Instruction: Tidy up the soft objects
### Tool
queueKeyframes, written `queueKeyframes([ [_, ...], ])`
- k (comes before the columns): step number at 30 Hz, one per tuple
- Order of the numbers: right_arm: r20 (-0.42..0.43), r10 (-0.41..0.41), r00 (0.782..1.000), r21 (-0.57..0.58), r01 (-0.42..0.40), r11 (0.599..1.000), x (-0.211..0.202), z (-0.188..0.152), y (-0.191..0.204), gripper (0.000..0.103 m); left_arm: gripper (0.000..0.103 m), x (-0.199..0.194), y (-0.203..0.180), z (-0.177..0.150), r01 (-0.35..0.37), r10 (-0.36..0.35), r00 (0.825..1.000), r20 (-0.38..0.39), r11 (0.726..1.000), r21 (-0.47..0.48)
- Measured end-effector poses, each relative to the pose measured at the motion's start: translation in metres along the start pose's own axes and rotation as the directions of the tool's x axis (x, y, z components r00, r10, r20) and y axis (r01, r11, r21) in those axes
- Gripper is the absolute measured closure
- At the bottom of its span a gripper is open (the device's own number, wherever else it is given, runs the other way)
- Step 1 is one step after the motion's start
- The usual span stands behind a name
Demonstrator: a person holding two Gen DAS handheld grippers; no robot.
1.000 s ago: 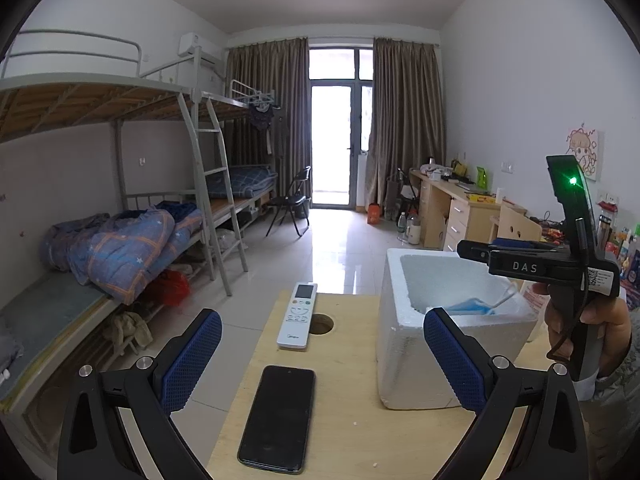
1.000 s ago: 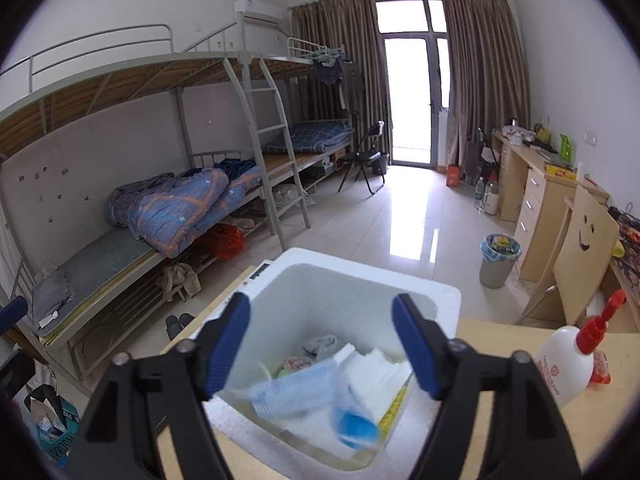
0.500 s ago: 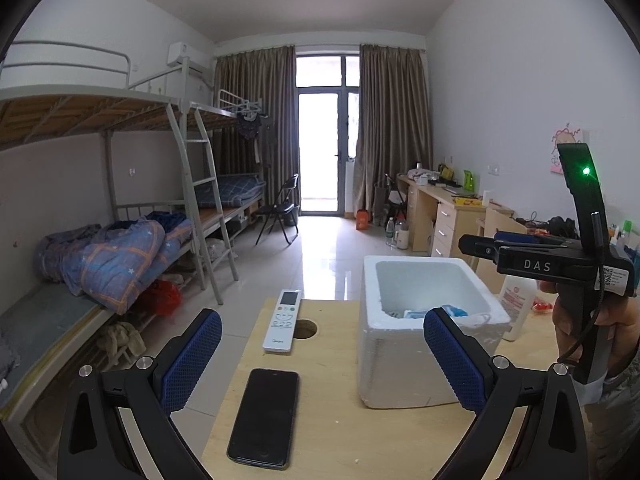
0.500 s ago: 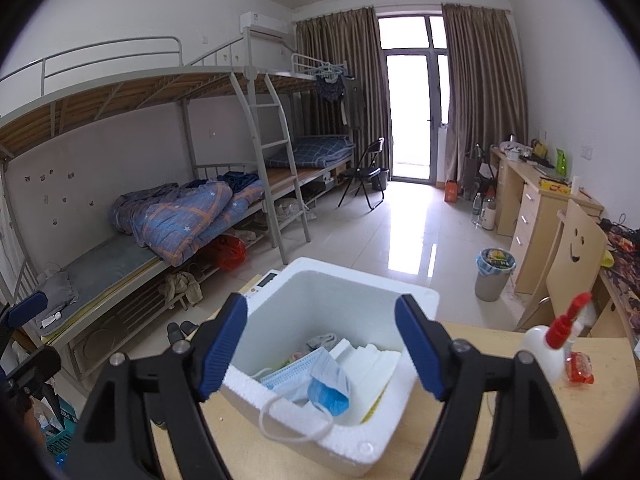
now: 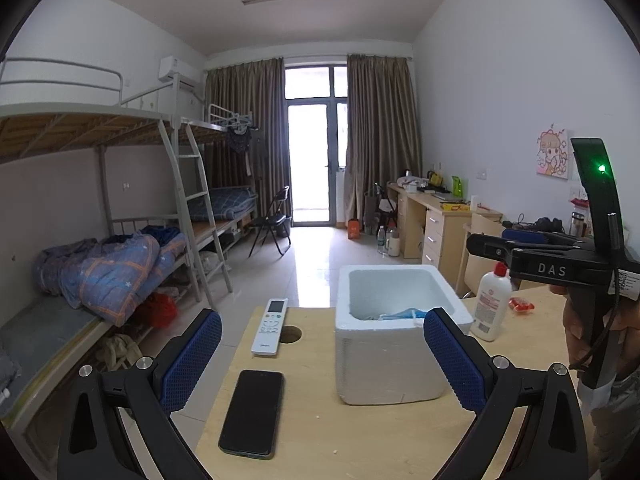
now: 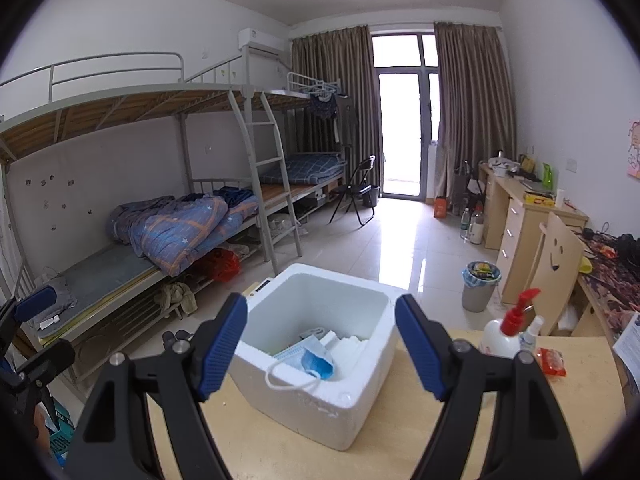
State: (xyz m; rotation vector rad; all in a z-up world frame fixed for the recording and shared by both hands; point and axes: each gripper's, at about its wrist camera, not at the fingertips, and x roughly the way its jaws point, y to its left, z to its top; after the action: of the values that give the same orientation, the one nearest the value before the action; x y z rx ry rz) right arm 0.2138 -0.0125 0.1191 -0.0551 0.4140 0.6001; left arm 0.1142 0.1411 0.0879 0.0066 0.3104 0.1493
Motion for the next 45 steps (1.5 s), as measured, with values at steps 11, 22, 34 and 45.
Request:
queueKeyframes([
  [11,0.034,-0.033,0.999,-0.005,0.034,0.999,-0.038,-0.011,-0.005,0.020,0.002,-0.016,-0.021,0.002,0.039,-0.039,0.999,0.012,0.999,0.033],
  [22,0.091,-0.104,0.990,-0.003,0.104,0.995,-0.079,-0.024,-0.004,0.005,0.002,-0.026,-0.048,0.001,0.044,-0.046,0.998,0.031,0.997,0.055],
  [34,0.132,-0.181,0.975,0.029,0.178,0.984,-0.114,-0.044,-0.004,0.003,0.002,-0.026,-0.069,-0.007,0.089,-0.092,0.995,0.040,0.994,0.064],
  [45,0.134,-0.191,0.972,0.049,0.186,0.981,-0.131,-0.069,-0.007,0.003,0.002,-0.026,-0.093,-0.020,0.098,-0.100,0.995,0.024,0.993,0.071],
])
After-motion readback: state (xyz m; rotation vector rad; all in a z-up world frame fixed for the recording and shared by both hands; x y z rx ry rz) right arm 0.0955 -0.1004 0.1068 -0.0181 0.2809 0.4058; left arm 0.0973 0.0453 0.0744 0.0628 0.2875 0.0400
